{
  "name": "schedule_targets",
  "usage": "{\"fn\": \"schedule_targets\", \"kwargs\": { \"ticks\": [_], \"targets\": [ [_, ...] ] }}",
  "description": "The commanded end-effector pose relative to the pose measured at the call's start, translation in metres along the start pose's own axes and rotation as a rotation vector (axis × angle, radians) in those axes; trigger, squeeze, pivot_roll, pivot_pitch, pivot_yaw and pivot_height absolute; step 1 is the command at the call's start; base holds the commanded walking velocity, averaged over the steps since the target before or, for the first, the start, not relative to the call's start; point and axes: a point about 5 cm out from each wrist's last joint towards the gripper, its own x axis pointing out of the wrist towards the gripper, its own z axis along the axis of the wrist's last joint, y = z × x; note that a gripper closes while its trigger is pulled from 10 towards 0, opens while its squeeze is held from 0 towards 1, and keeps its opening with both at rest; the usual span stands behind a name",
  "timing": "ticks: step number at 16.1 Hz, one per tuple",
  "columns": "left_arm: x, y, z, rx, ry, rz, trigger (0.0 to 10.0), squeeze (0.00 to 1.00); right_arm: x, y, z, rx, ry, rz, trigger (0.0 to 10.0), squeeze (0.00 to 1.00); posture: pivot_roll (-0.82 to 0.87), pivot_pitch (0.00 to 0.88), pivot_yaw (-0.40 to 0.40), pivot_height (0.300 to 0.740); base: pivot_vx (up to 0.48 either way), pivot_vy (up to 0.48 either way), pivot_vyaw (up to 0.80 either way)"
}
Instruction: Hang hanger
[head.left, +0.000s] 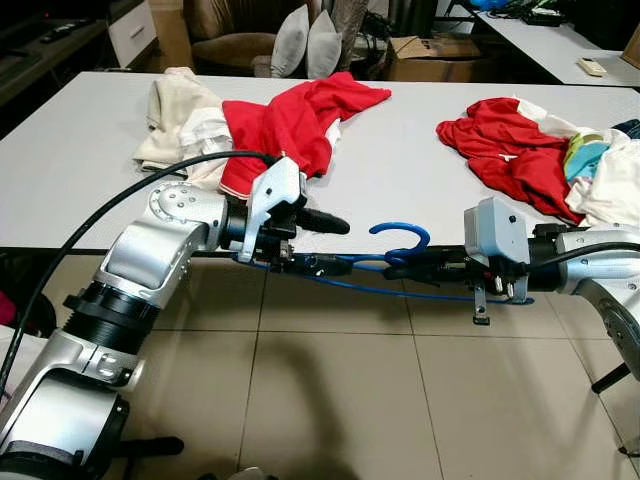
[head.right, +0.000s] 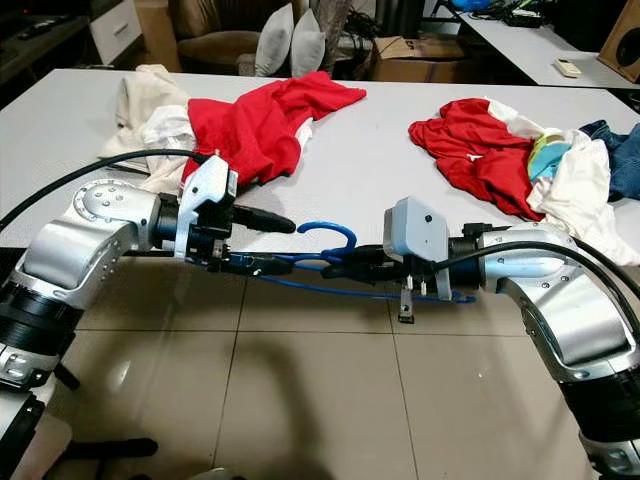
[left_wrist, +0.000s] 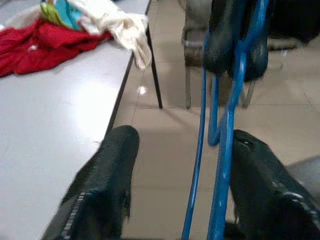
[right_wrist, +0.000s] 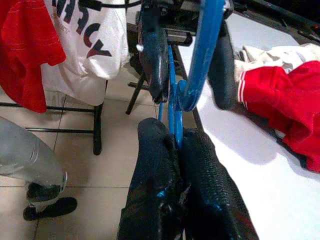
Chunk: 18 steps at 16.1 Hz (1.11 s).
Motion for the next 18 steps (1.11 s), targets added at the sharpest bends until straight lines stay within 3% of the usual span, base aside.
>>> {"fn": "schedule_targets", "kwargs": {
  "ticks": [1, 6, 12, 14, 17, 18],
  "targets": [
    [0.000, 0.003, 0.006, 0.064, 0.053, 0.006, 0.0, 0.00, 0.001, -0.003, 0.006, -0.042, -0.011, 0.007, 10.0, 0.00, -0.15, 0.000, 0.042, 0.740, 0.000, 0.000, 0.00],
    [0.000, 0.007, 0.005, 0.084, 0.011, 0.109, 0.0, 0.00, 0.001, -0.009, 0.005, -0.061, -0.010, -0.043, 10.0, 0.00, -0.15, 0.000, 0.047, 0.740, 0.000, 0.000, 0.00],
    [0.004, 0.002, 0.002, 0.139, 0.011, 0.068, 0.0, 0.00, 0.003, -0.018, 0.006, -0.073, -0.027, -0.084, 10.0, 0.00, -0.15, 0.000, 0.054, 0.740, 0.000, 0.000, 0.00],
    [0.005, -0.001, 0.008, 0.126, -0.043, 0.041, 0.0, 0.00, 0.002, -0.020, 0.006, -0.071, -0.034, -0.097, 10.0, 0.00, -0.14, 0.000, 0.053, 0.740, 0.000, 0.000, 0.00],
    [0.007, -0.009, 0.009, 0.119, -0.059, -0.040, 0.0, 0.00, -0.002, -0.023, 0.006, -0.009, -0.072, -0.081, 10.0, 0.00, -0.15, 0.000, 0.056, 0.740, 0.000, 0.000, 0.00],
    [0.006, -0.010, 0.010, 0.118, -0.059, -0.050, 0.0, 0.00, -0.004, -0.023, 0.006, 0.007, -0.075, -0.069, 10.0, 0.63, -0.15, 0.000, 0.056, 0.740, 0.000, 0.000, 0.00]
  ]
}}
